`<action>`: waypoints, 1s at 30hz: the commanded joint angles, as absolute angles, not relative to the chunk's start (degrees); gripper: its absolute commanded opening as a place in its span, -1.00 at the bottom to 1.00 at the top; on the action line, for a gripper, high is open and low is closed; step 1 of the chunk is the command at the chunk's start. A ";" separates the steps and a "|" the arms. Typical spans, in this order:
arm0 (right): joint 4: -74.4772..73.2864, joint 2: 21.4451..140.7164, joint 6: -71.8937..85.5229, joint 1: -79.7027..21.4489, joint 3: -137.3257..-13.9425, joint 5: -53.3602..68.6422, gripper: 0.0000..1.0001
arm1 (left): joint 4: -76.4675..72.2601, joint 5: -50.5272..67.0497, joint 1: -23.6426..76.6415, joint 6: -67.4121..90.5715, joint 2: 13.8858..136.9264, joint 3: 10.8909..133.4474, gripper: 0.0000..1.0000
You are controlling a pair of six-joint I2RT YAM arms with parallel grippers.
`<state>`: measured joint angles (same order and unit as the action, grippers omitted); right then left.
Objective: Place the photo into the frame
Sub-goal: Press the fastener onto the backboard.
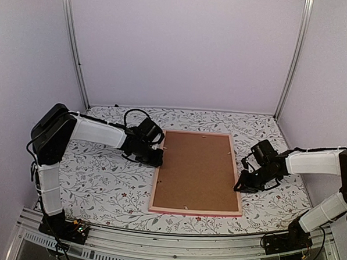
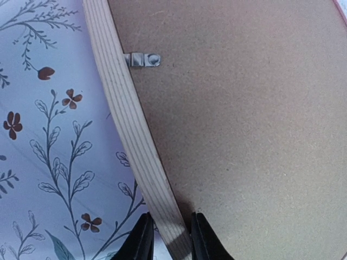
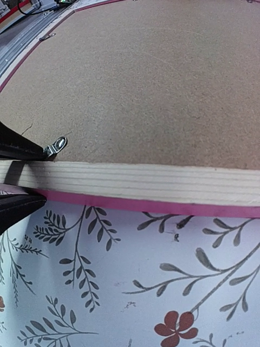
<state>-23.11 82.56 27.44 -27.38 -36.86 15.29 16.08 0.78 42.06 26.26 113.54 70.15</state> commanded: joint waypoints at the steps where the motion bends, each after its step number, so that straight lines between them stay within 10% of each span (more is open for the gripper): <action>1: -19.60 85.95 27.27 -27.77 -36.74 16.44 -0.61 | 16.13 1.64 41.69 25.07 115.66 69.57 -0.49; 30: -20.03 87.75 23.12 -26.66 -41.38 14.61 -0.31 | 15.29 2.15 41.66 24.71 115.59 68.19 -0.53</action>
<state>-20.75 86.65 26.55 -26.83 -39.88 18.00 14.74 0.16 41.32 26.20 113.60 69.63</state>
